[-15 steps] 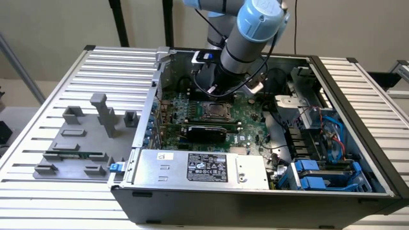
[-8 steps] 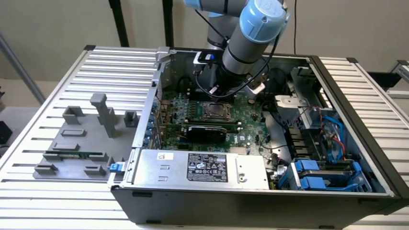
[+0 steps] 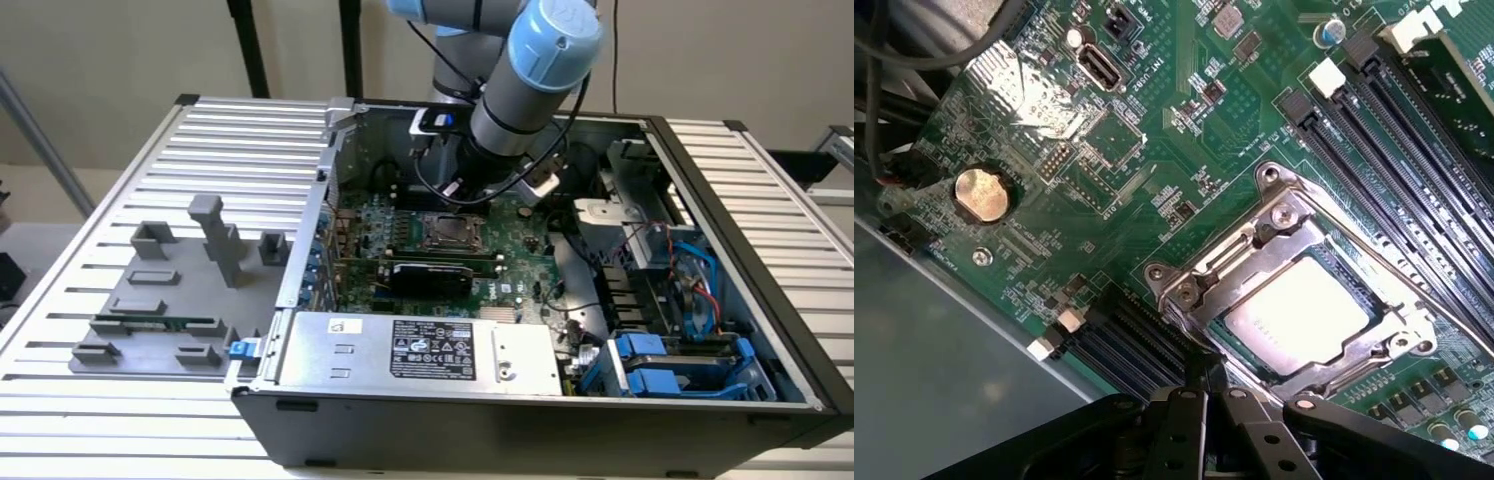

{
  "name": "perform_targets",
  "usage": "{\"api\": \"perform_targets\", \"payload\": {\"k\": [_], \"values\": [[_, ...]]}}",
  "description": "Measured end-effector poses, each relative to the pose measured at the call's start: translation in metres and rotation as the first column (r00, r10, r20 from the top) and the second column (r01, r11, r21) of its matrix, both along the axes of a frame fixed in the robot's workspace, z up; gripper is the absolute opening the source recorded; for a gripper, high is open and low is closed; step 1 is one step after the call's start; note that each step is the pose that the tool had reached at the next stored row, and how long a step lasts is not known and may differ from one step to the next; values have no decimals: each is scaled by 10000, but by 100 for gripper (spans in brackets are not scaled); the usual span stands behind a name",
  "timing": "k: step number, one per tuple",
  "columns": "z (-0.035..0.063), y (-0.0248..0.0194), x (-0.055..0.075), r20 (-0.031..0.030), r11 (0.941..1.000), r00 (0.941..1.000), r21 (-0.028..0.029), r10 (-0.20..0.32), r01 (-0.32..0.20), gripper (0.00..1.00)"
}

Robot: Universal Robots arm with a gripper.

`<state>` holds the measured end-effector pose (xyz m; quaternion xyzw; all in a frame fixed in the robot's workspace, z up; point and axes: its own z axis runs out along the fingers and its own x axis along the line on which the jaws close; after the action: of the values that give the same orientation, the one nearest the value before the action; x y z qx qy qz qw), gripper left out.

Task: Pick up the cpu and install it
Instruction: 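Install the first cpu locking lever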

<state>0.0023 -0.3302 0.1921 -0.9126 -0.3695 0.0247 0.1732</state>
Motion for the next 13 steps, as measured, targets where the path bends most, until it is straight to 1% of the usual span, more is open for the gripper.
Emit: {"api": "perform_targets", "payload": {"k": [6,13], "values": [[-4,-1,74,-1,10000,10000,10,54,-54,11],[-5,-1,133,0,9999,9999,81,140,-140,11]]}}
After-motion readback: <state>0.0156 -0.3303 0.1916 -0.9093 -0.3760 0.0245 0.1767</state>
